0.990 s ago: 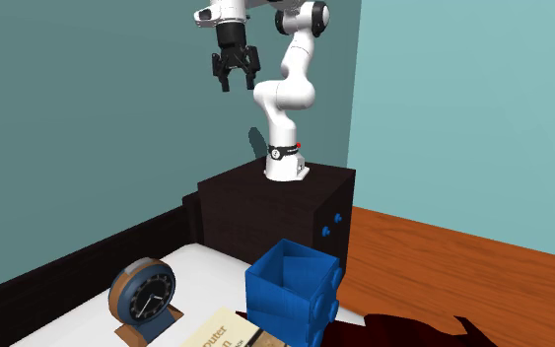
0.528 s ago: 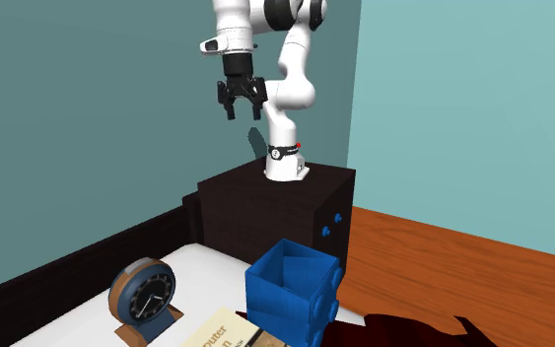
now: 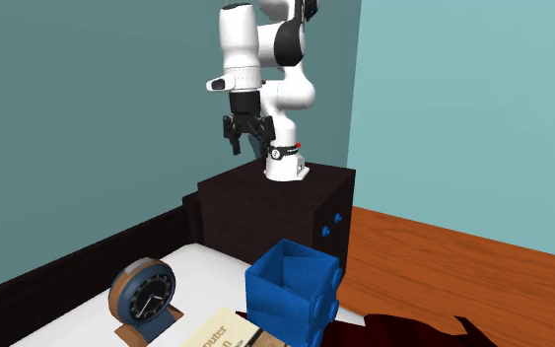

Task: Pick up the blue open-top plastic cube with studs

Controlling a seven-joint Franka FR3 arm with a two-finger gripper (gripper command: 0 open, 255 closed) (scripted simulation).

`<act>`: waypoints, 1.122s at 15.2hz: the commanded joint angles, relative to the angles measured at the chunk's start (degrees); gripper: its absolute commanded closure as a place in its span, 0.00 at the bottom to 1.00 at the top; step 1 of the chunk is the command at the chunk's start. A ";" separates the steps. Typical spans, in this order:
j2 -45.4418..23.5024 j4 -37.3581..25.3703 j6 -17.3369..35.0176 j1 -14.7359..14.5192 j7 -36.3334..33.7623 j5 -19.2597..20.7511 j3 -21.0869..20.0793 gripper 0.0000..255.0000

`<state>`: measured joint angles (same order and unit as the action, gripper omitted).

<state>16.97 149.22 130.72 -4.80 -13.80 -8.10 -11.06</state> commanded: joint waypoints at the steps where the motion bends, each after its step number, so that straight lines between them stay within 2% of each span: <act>1: -5.04 -1.13 3.98 -0.15 -1.69 0.60 -1.27 0.00; 5: -14.82 -3.97 10.72 -0.43 -5.71 3.32 -3.16 0.00; 9: -24.84 -8.10 16.17 -1.45 -10.77 7.91 -3.66 0.00; 17: -44.14 -19.97 22.62 -7.32 -19.70 16.35 -0.07 0.00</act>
<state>-24.74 130.70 152.46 -11.21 -32.46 7.34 -11.73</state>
